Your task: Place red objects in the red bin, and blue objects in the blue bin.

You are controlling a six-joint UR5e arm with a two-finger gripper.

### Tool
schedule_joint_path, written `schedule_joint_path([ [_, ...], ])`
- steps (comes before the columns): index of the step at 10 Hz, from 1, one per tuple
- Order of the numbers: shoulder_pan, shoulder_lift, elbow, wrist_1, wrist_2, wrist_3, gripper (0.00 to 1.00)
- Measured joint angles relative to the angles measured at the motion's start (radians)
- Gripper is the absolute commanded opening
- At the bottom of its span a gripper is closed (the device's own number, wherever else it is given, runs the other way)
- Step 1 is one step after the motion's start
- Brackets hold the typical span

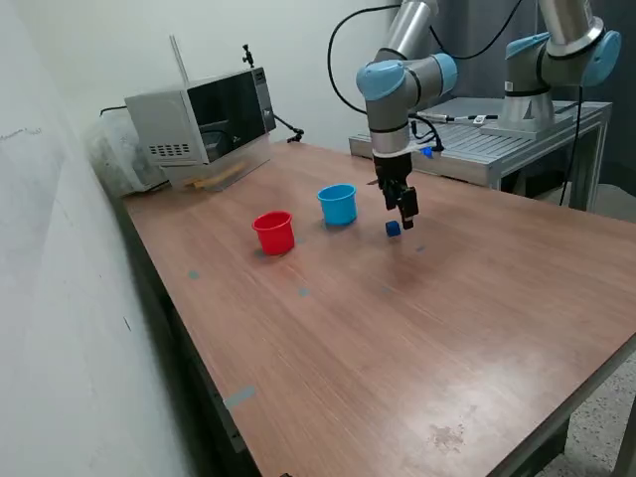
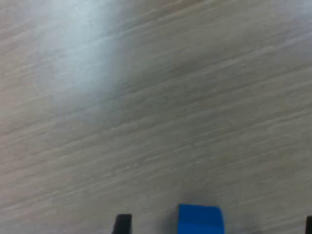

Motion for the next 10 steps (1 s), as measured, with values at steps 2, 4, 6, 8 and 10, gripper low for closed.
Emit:
schedule_joint_path([
  [2,-0.011,0.002,0.000,0.001,0.000,-0.026,1.00],
  [4,-0.019,0.006,0.000,0.001,0.000,-0.044,1.00],
  [6,-0.021,0.011,0.001,0.001,0.001,-0.061,1.00],
  [8,-0.018,0.014,0.001,0.001,0.002,-0.070,1.00],
  [10,-0.015,0.014,0.001,0.002,0.003,-0.074,1.00],
])
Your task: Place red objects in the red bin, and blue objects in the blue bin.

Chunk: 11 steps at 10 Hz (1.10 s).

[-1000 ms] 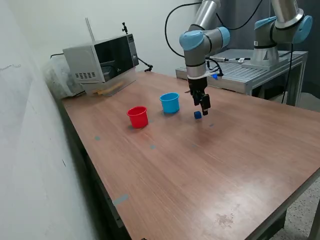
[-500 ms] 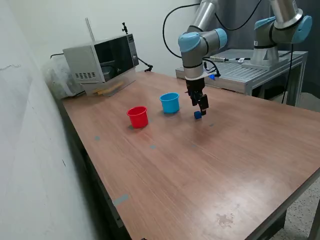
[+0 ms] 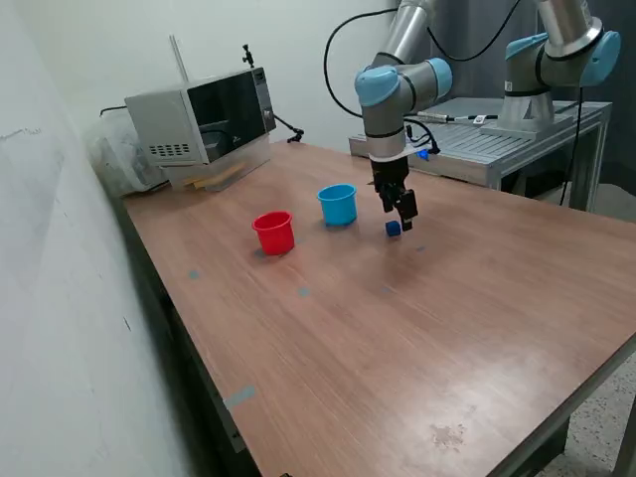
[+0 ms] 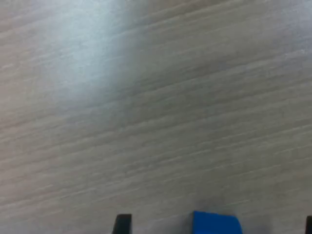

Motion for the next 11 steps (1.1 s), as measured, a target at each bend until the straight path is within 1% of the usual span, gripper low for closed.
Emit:
schedule_joint_path([
  [5,0.008,0.003,-0.001,0.001,0.014,-0.002,1.00],
  [11,0.013,0.011,-0.007,-0.002,0.016,-0.002,1.00],
])
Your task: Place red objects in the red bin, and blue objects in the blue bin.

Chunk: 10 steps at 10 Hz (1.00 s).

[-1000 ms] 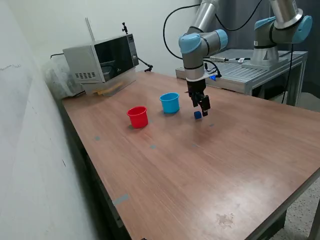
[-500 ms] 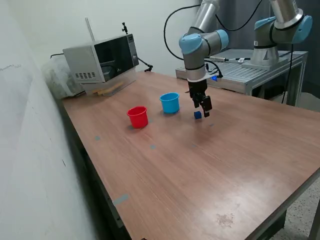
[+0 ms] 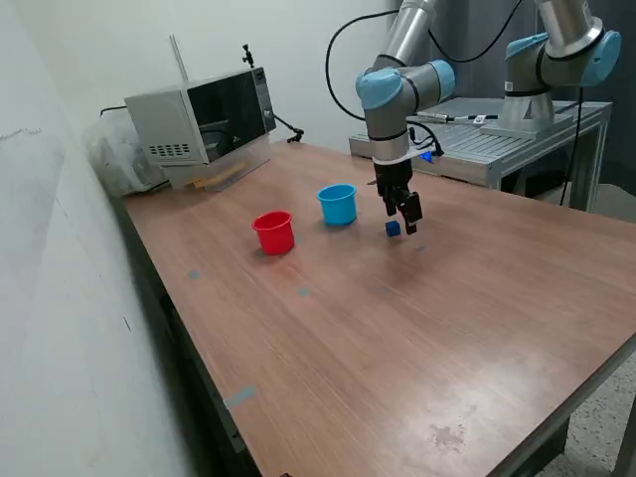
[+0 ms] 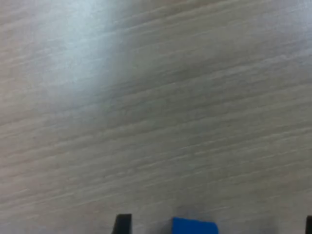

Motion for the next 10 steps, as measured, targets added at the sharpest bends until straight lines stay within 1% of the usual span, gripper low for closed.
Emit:
schedule_joint_path([
  [10,-0.011,0.015,-0.018,-0.005,-0.001,0.000,1.00],
])
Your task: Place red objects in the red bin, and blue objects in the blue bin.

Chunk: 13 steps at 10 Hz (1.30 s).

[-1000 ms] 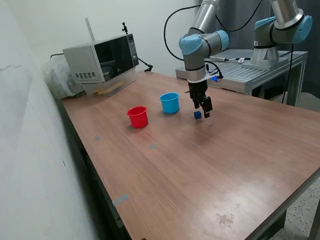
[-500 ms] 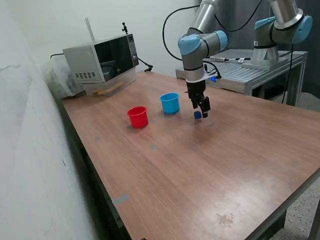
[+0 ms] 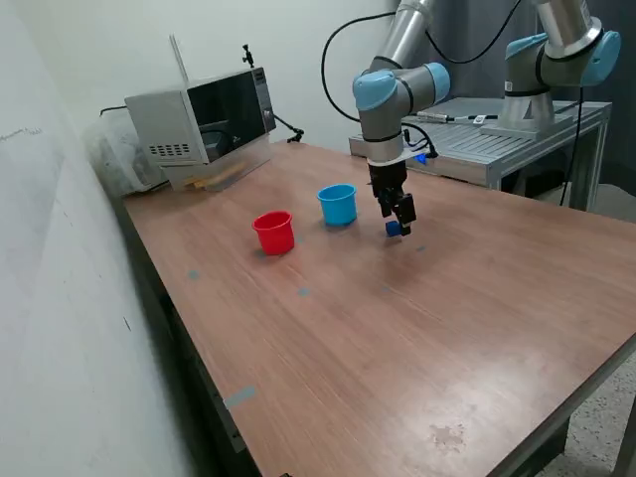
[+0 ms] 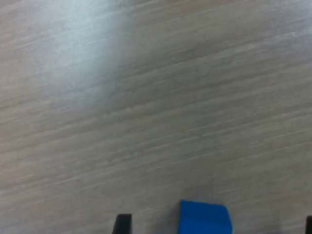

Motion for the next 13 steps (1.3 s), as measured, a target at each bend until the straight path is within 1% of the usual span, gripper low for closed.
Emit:
schedule_joint_path([
  [8,-0.006,0.008,-0.006,-0.009,-0.001,0.000,1.00],
  [9,-0.006,0.008,-0.006,-0.009,-0.001,0.000,0.00],
  [13,-0.006,0.009,-0.006,-0.011,-0.002,0.000,0.00],
])
